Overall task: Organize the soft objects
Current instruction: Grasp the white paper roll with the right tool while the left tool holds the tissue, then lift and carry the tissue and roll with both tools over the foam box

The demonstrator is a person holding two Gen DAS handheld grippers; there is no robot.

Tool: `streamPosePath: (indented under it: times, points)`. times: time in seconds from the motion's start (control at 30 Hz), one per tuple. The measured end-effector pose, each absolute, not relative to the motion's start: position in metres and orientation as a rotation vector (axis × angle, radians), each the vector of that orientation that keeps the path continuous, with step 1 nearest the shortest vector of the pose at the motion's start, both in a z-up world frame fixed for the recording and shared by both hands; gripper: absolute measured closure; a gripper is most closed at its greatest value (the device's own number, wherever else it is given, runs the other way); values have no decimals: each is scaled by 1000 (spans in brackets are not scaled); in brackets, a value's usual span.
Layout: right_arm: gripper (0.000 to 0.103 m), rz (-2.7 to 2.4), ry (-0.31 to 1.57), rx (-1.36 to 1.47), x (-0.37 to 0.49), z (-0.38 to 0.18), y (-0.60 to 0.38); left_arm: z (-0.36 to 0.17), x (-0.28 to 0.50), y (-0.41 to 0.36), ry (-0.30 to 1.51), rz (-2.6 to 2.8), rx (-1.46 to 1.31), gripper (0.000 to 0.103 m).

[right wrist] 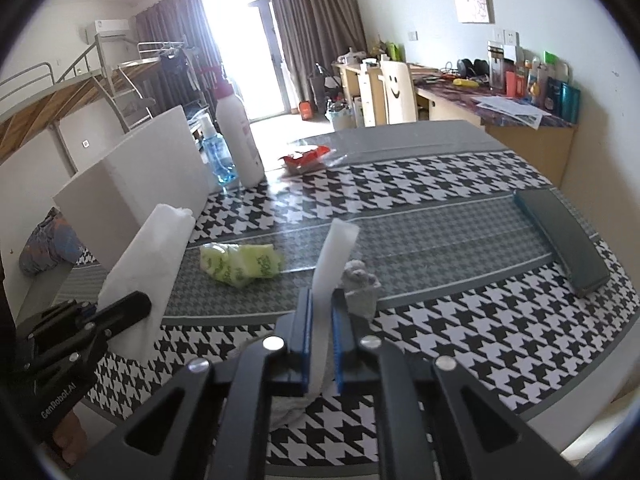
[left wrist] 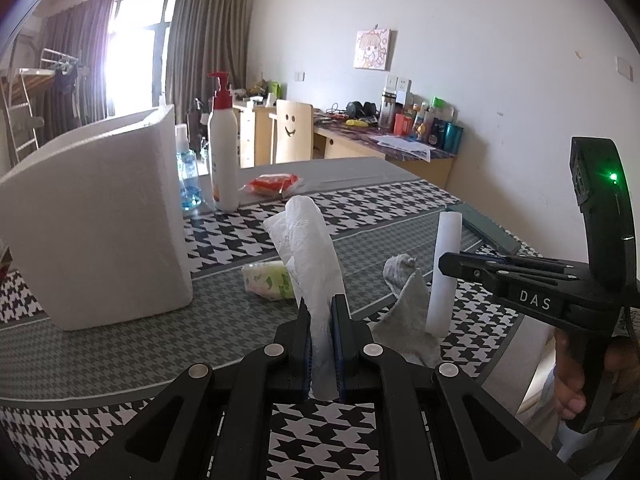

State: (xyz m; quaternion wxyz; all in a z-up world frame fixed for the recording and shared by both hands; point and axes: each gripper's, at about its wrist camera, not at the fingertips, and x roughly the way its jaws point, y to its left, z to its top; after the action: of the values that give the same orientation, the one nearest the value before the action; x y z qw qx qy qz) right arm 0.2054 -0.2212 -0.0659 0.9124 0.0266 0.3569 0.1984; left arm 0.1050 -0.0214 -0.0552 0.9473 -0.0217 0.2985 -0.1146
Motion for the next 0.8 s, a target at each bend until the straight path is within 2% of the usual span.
streamPosePath:
  times: [0.8]
  points:
    - [92, 484, 652, 18, 186, -41, -206, -32, 95, -16, 548, -180, -11, 94]
